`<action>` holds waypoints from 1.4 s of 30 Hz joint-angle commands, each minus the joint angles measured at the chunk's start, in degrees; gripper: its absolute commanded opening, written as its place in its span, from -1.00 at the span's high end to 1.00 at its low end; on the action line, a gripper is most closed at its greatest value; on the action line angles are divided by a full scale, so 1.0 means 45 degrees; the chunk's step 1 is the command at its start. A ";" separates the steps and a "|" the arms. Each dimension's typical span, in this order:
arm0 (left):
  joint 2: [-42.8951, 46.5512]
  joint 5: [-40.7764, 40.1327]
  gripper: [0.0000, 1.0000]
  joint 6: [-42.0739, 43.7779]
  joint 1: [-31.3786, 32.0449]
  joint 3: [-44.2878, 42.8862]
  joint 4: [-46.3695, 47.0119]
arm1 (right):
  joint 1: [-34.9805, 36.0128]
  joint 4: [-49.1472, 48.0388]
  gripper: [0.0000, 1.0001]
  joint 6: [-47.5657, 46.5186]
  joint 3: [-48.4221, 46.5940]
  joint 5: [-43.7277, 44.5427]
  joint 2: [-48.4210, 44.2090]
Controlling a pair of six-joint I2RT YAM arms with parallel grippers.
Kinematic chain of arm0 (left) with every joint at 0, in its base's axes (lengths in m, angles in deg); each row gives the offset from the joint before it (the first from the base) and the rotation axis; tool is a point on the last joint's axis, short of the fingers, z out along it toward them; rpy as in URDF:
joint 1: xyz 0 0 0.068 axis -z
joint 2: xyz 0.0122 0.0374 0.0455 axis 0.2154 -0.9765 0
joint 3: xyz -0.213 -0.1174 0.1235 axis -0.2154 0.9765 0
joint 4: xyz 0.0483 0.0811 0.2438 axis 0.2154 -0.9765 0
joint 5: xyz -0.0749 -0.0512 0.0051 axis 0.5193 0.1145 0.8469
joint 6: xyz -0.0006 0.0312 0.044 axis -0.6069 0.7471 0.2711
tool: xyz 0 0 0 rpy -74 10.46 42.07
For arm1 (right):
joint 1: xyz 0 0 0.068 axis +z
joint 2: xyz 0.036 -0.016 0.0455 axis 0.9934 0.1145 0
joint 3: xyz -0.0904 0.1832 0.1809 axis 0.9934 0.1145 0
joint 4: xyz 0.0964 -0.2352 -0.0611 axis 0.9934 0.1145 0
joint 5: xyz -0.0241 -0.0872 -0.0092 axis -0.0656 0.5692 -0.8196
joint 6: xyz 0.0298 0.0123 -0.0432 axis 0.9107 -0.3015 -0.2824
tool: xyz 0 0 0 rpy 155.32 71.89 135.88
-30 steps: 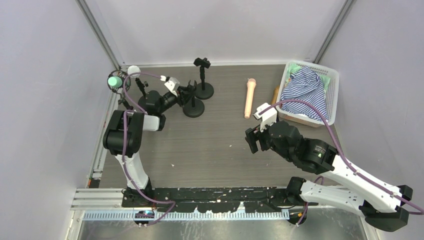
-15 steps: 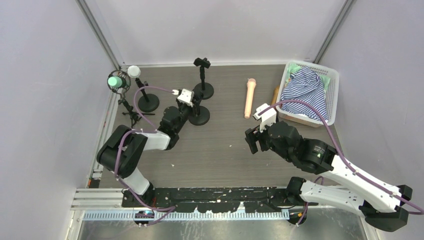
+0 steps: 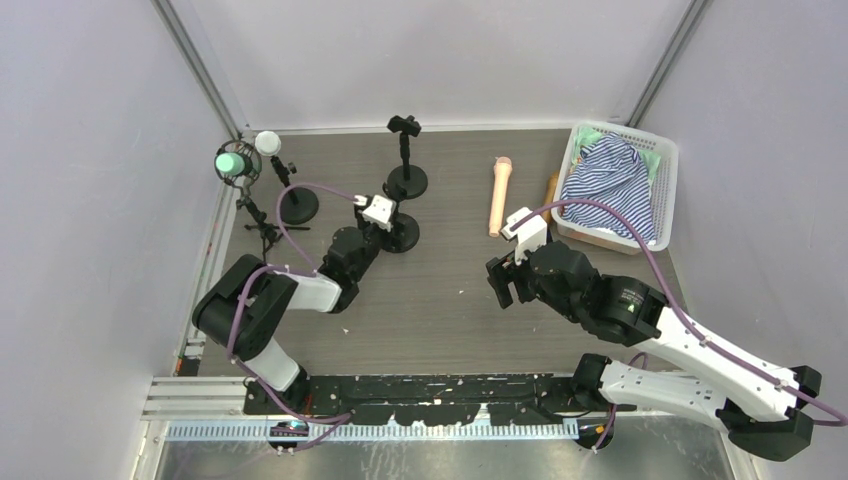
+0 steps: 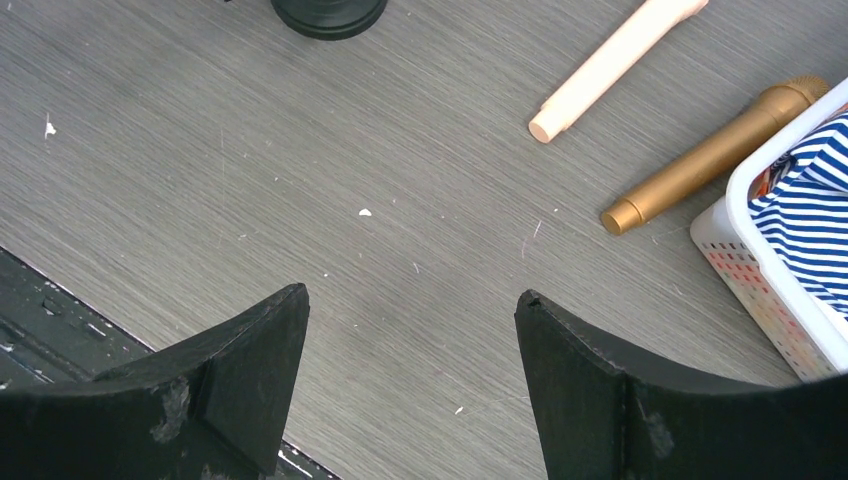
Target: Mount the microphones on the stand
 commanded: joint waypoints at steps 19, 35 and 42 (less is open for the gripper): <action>-0.2295 0.9146 -0.17 -0.1925 -0.3433 -0.1162 0.4591 | -0.0029 -0.0081 -0.61 0.0007 -0.0238 -0.0275 -0.0124; -0.2588 0.9434 0.04 -0.1847 -0.3651 -0.2140 0.4177 | -0.0030 -0.0026 -0.61 0.0008 -0.0239 -0.0327 -0.0125; -0.2698 0.9702 0.08 -0.1981 -0.3651 -0.2488 0.4054 | -0.0042 -0.0021 -0.61 0.0021 -0.0238 -0.0326 -0.0122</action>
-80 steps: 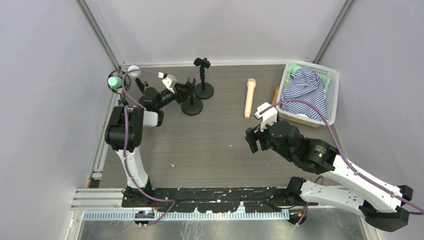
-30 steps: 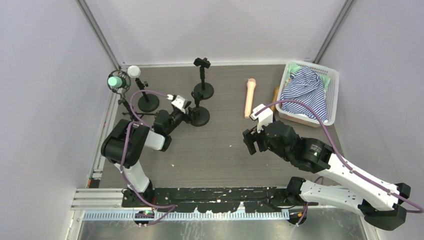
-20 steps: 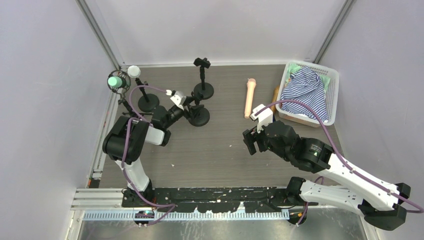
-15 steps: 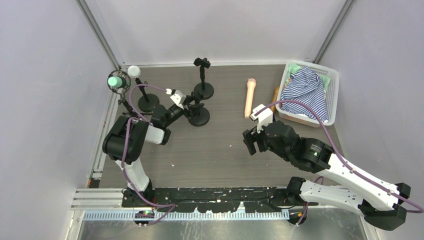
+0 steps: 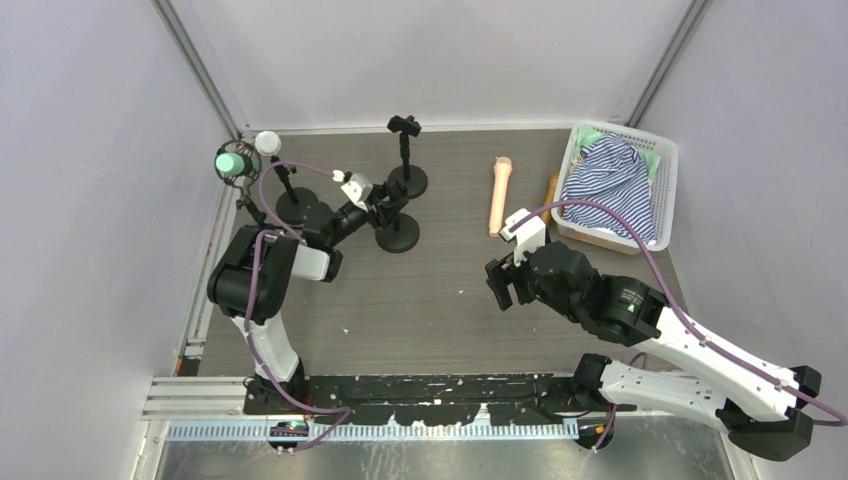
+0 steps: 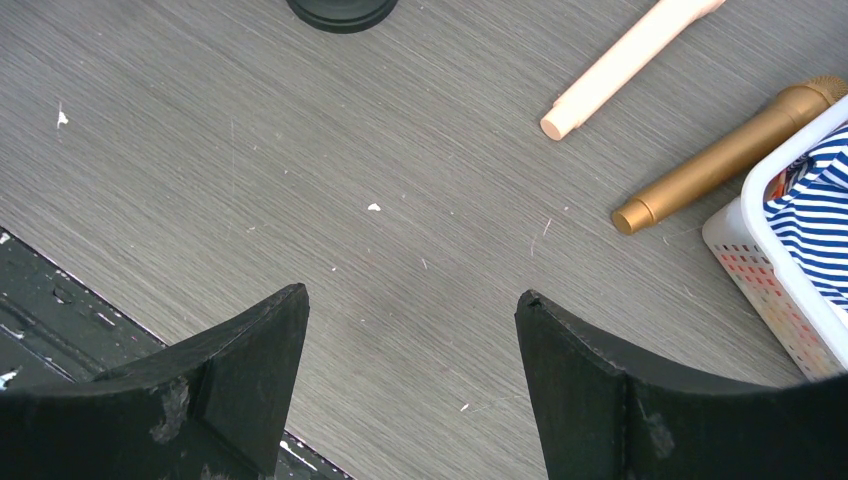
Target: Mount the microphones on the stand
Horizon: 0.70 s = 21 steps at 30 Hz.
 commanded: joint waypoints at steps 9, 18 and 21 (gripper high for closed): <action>-0.0106 0.0598 0.69 -0.0481 -0.0057 -0.0296 0.0396 | -0.0033 -0.0181 -0.61 0.0083 -0.0163 0.0270 -0.0140; 0.0972 -0.0162 0.99 -0.1430 0.0001 0.0811 0.0181 | -0.0055 -0.0660 -0.66 0.1198 -0.0138 0.2365 0.0457; 0.1676 -0.0510 0.99 -0.1375 0.0134 0.1284 -0.0673 | -0.0277 -0.0584 -0.66 0.1611 -0.0336 0.2759 0.1116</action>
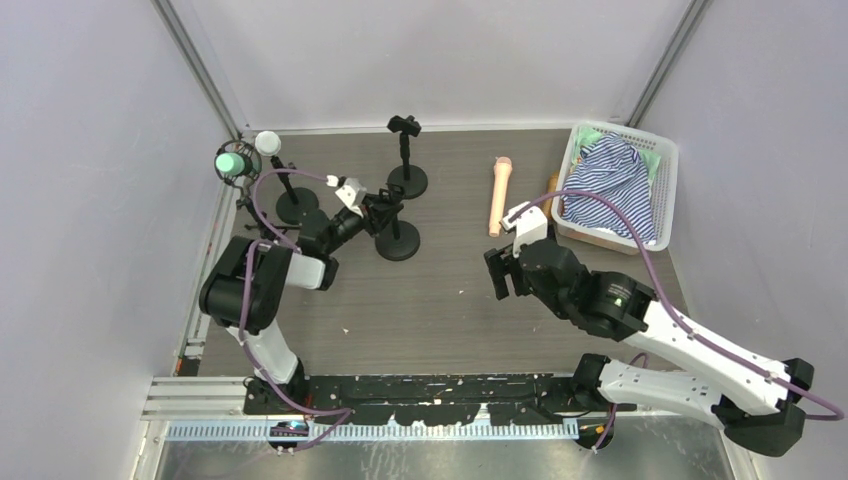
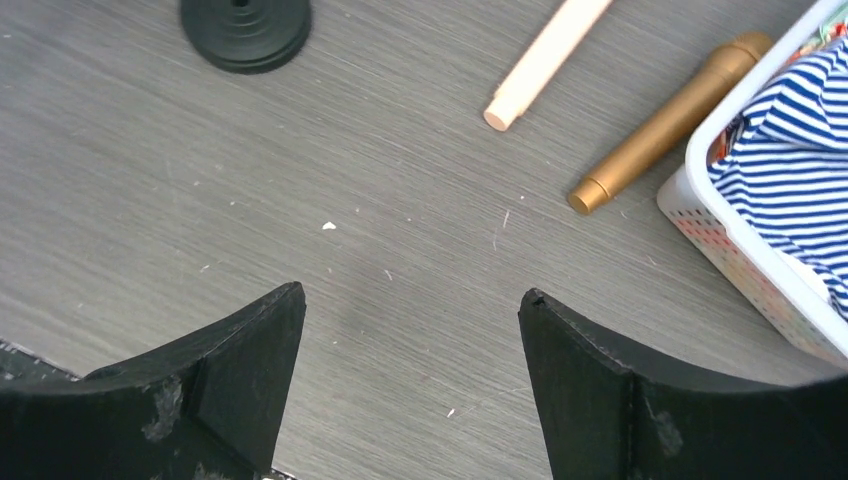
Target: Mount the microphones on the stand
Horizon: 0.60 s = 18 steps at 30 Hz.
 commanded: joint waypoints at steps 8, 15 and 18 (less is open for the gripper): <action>0.3429 -0.0575 0.99 0.1330 0.1258 0.1615 -0.4211 | -0.3722 -0.1019 -0.64 0.2767 -0.0553 -0.1195 0.1698; 0.4544 -0.1637 0.99 0.1446 0.1691 0.2835 -0.4997 | -0.6491 -0.1432 -0.64 0.4152 -0.1747 -0.3342 0.4077; 0.4840 -0.2317 0.99 0.1103 0.1691 0.2917 -0.5795 | -0.7268 -0.1798 -0.64 0.4441 -0.2402 -0.4120 0.5256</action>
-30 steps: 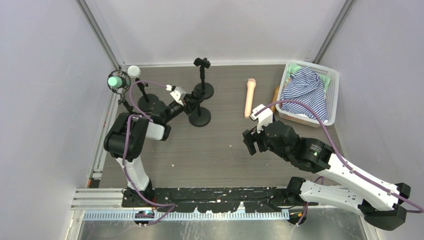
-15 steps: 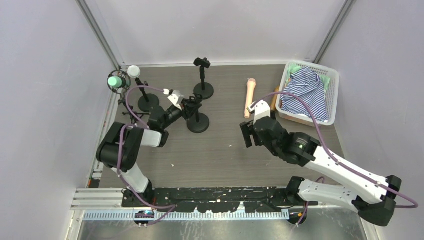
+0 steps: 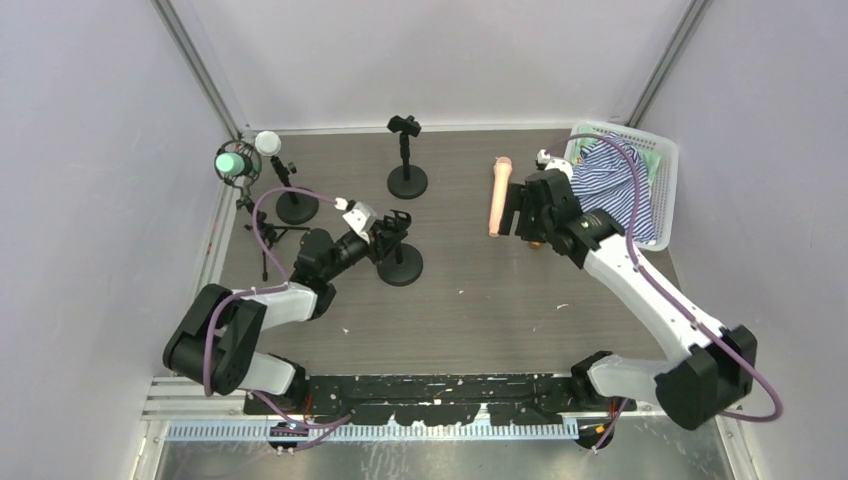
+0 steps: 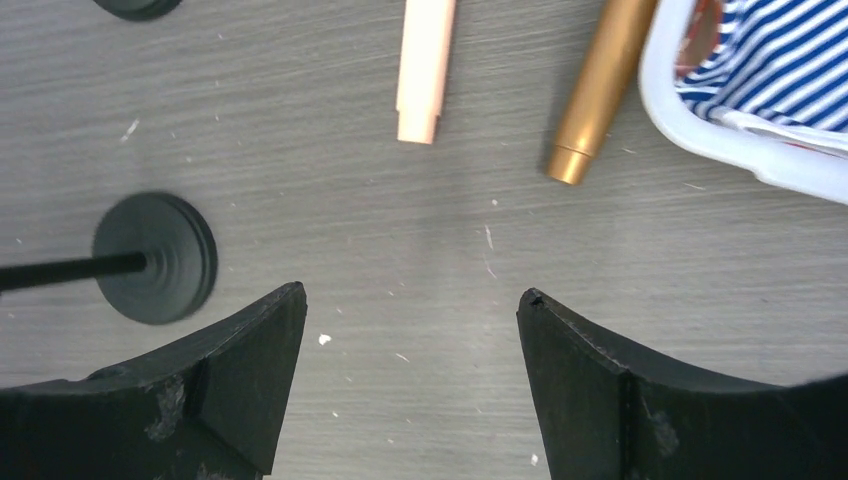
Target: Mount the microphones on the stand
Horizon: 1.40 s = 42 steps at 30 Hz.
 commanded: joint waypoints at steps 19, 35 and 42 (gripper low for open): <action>0.2402 -0.3437 0.99 -0.1908 0.0059 0.1118 -0.4450 | -0.2625 -0.1481 -0.60 0.0929 -0.4510 -0.2061 0.6712; 0.2382 -0.2535 0.99 -0.2008 0.0073 0.1284 -0.4215 | -0.3330 -0.0476 -0.58 0.0180 -0.8241 -0.1870 1.1125; 0.2632 -0.2047 1.00 -0.1897 0.0098 0.1335 -0.4249 | -0.3363 0.0245 -0.55 -0.0110 -1.0077 -0.1438 1.2852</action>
